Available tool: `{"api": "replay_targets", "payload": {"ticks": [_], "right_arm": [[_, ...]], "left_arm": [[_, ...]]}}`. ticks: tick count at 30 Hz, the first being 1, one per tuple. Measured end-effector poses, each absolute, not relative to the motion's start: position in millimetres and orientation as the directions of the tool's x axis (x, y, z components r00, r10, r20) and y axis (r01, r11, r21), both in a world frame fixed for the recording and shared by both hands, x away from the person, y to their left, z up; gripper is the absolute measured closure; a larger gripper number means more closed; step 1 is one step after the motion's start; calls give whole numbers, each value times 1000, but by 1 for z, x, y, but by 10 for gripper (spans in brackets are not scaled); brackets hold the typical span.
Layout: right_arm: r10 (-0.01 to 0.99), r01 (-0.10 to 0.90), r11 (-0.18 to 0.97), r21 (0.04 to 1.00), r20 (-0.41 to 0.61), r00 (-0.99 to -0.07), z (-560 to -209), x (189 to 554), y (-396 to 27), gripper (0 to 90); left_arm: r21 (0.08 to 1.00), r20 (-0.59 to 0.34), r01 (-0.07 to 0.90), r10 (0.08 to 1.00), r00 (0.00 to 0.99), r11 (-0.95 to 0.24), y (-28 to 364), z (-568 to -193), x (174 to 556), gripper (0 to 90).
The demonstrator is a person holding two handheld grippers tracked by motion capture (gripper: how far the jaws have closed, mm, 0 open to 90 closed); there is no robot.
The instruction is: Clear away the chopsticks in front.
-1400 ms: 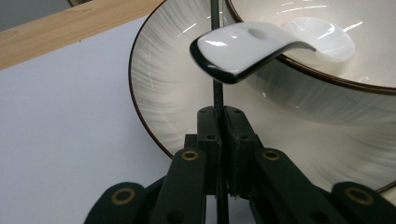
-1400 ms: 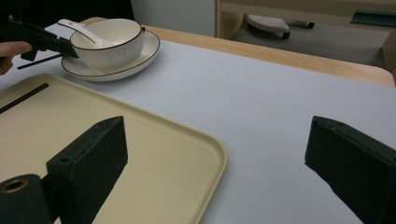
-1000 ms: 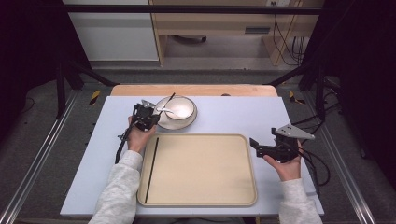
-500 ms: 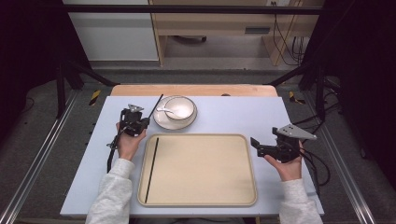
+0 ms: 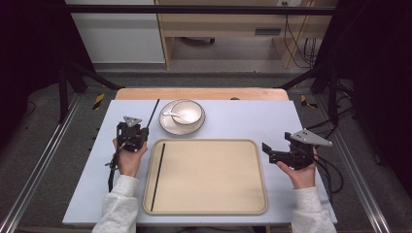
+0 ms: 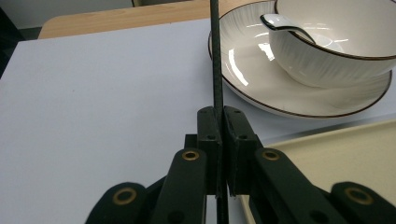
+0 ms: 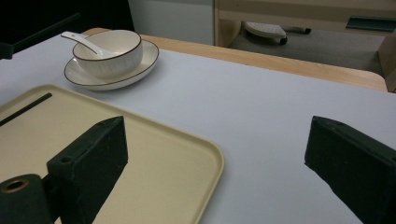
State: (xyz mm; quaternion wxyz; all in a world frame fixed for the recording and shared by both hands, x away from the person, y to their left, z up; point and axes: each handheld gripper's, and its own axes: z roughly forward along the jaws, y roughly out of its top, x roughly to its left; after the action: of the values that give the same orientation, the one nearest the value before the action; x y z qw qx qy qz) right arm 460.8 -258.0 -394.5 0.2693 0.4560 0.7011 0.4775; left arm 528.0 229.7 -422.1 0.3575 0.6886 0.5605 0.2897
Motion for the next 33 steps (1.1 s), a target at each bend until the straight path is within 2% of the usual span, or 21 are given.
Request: {"api": "replay_targets", "payload": {"ticks": [4,11,24,33], "right_arm": [[896,386,131,913,57,-440,-395,461,-257,64],[895,387,129,913,60,-441,-395,460,-256,64],[894,387,133,913,59,-445,-395,460,-256,66],[893,386,133,913,59,-446,-395,459,-256,68]], "left_arm": [[832,-50,552,984,172,-54,230,-418,509,859],[845,-80,535,987,137,-6,225,-415,475,859],[877,-112,480,982,150,27,204,-422,419,858],[868,-125,497,972,199,10,181,-439,401,859]]}}
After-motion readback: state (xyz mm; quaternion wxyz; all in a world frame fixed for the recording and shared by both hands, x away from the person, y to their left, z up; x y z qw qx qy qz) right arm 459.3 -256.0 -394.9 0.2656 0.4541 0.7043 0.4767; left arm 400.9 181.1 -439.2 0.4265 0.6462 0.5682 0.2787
